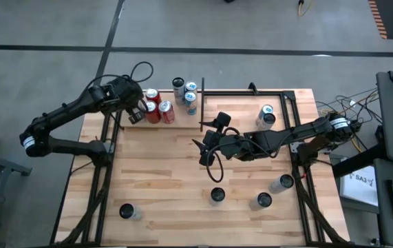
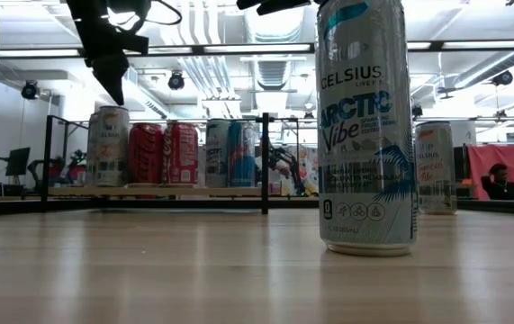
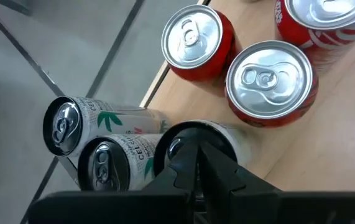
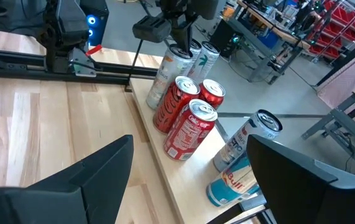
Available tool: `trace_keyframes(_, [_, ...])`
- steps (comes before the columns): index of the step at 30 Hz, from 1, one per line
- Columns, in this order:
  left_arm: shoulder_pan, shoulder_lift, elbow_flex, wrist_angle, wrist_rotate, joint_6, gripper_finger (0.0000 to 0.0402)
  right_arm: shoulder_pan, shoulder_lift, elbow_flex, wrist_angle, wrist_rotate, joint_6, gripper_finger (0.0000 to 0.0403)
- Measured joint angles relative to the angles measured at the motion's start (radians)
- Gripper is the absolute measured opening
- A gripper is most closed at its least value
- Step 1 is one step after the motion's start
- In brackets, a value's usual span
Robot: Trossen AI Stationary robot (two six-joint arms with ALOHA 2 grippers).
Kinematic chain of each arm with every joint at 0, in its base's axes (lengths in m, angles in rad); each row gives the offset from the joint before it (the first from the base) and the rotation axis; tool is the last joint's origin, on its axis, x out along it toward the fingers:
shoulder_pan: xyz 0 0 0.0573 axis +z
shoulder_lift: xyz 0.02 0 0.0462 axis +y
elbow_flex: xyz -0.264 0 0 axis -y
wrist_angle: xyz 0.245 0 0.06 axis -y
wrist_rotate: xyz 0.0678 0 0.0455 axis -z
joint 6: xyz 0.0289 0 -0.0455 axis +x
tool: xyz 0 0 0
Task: Place canned beverage on shelf
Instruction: Put the middle left white and yellow soda can on the shelf
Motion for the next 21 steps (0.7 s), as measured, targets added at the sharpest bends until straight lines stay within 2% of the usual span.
trace_keyframes(3, [0.000,0.000,0.000,0.000,0.003,-0.018,0.0000,0.000,0.000,0.000,0.000,0.000,0.000,0.0304])
trace_keyframes(8, [0.000,0.000,0.000,-0.017,0.086,-0.004,0.0000,0.000,0.000,0.000,0.000,0.000,0.000,0.0304])
trace_keyframes(21, [0.000,-0.002,0.000,-0.074,0.087,0.177,0.0000,0.000,0.000,0.000,-0.001,0.000,0.006,0.0304])
